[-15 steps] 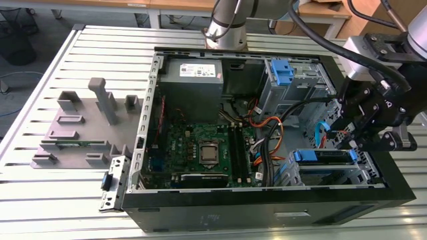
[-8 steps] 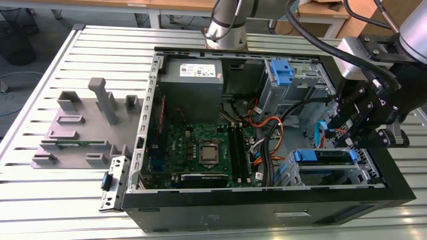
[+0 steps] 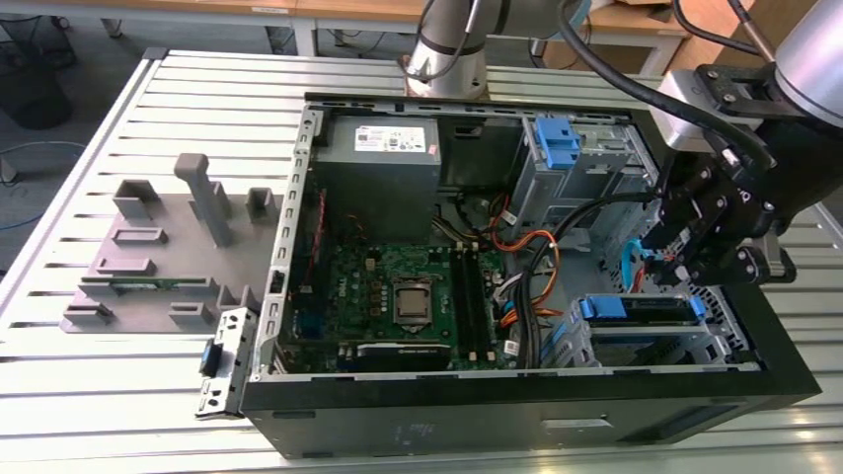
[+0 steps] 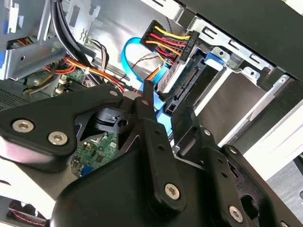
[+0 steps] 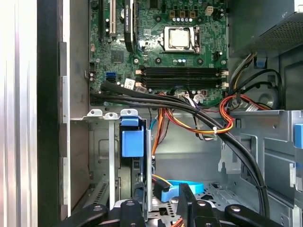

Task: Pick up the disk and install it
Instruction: 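Insert the first disk wire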

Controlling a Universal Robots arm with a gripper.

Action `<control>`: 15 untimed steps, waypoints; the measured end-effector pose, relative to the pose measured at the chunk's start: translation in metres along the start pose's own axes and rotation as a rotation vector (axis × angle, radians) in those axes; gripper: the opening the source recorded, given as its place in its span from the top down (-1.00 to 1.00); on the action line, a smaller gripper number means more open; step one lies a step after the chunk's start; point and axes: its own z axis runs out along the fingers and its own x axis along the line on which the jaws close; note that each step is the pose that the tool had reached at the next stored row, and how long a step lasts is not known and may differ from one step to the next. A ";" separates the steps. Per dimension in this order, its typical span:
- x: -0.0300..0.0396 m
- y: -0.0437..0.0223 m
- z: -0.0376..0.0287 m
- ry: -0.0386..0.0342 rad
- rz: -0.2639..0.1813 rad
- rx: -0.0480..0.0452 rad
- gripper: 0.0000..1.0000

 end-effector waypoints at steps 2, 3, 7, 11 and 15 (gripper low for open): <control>0.0001 0.0000 0.0002 0.0049 0.000 0.0002 0.15; 0.0005 0.0000 0.0002 0.0068 0.000 0.0003 0.15; 0.0051 -0.0001 0.0002 0.0104 0.000 0.0004 0.15; 0.0076 -0.0003 0.0014 0.0134 0.000 0.0005 0.15; 0.0083 -0.0003 0.0052 0.0164 0.000 0.0006 0.15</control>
